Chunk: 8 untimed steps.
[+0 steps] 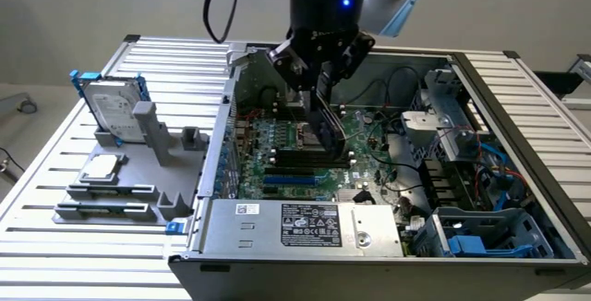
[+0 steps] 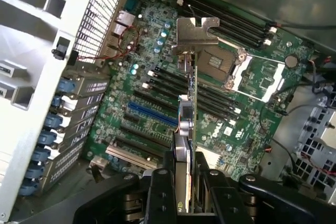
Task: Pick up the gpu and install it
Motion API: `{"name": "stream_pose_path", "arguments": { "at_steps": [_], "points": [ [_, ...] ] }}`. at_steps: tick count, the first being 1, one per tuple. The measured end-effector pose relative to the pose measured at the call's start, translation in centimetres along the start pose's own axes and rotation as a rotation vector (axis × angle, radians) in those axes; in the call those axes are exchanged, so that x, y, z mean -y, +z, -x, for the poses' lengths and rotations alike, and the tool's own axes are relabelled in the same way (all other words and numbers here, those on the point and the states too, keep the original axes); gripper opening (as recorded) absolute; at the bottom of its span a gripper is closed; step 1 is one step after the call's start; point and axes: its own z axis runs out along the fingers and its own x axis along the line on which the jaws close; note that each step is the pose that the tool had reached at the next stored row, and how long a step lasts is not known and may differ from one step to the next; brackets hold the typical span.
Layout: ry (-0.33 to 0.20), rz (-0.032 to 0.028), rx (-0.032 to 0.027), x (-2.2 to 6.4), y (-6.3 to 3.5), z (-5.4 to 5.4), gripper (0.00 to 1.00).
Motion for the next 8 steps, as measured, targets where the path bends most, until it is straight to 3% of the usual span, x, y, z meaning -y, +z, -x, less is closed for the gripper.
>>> {"name": "stream_pose_path", "arguments": {
  "at_steps": [8],
  "points": [
    [-0.145,0.0037,0.0021,0.00,0.26,-0.01,0.26]
  ]
}}
